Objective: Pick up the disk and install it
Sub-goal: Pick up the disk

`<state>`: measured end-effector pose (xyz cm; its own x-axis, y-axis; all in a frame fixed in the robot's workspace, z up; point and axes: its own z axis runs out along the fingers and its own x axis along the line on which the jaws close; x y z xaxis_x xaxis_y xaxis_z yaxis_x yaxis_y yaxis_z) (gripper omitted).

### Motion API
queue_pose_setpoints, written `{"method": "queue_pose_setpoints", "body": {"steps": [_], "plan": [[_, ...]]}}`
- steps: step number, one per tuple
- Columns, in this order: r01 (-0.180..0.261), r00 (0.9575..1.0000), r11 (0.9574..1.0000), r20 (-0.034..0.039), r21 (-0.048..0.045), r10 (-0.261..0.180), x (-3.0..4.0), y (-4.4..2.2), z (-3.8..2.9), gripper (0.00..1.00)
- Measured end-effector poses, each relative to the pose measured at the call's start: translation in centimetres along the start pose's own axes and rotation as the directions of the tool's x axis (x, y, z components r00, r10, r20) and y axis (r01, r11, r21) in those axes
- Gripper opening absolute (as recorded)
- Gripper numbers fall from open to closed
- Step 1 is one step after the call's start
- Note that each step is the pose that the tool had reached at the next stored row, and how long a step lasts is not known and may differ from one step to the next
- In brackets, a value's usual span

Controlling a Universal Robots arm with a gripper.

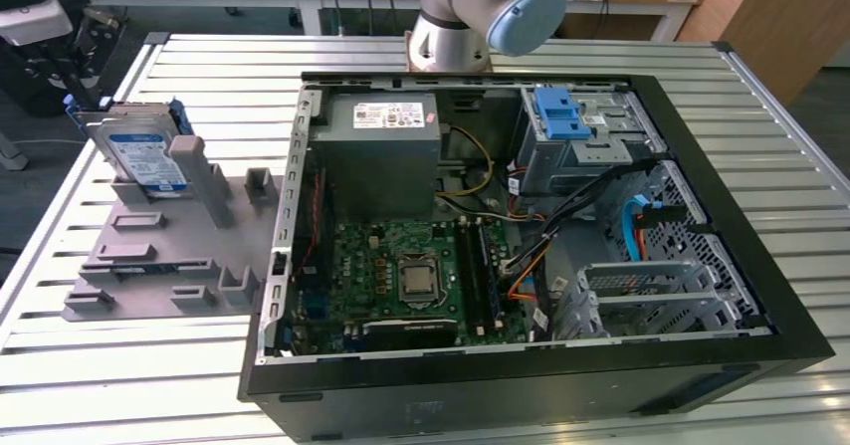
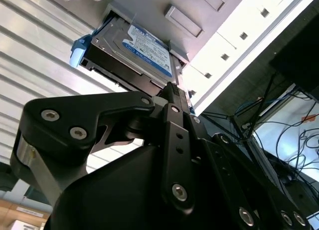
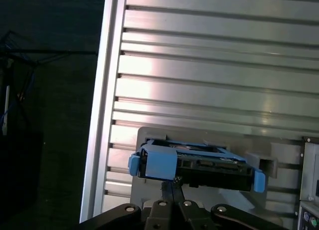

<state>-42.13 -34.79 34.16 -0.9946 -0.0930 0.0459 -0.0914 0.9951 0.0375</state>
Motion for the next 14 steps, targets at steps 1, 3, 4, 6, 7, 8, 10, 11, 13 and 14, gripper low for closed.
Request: {"method": "queue_pose_setpoints", "body": {"steps": [1, 3, 4, 6, 7, 8, 10, 11, 13, 14], "plan": [[0.007, 1.0, 1.0, -0.0003, 0.0004, -0.007, 0.0, 0.0, 0.0, 0.11], [0.021, 0.9998, 0.9998, -0.0008, 0.001, -0.021, 0.0, 0.0, 0.0, 0.11], [0.027, 0.9996, 0.9996, -0.0011, 0.0012, -0.027, 0.0, 0.0, 0.0, 0.11], [0.041, 0.9992, 0.9992, -0.0016, 0.0019, -0.041, 0.0, 0.0, 0.0, 0.11], [0.048, 0.9988, 0.9988, -0.0019, 0.0022, -0.048, 0.0, 0.0, 0.0, 0.11], [0.055, 0.9985, 0.9985, -0.0022, 0.0025, -0.055, 0.0, 0.0, 0.0, 0.11], [0.068, 0.9977, 0.9977, -0.0028, 0.0031, -0.068, 0.0, 0.0, 0.0, 0.11], [0.075, 0.9972, 0.9972, -0.0029, 0.0034, -0.075, 0.0, 0.0, 0.0, 0.11], [0.089, 0.9961, 0.9961, -0.0035, 0.004, -0.089, 0.0, 0.0, 0.0, 0.11], [0.096, 0.9954, 0.9954, -0.0038, 0.0043, -0.096, 0.0, 0.0, 0.0, 0.11]]}}
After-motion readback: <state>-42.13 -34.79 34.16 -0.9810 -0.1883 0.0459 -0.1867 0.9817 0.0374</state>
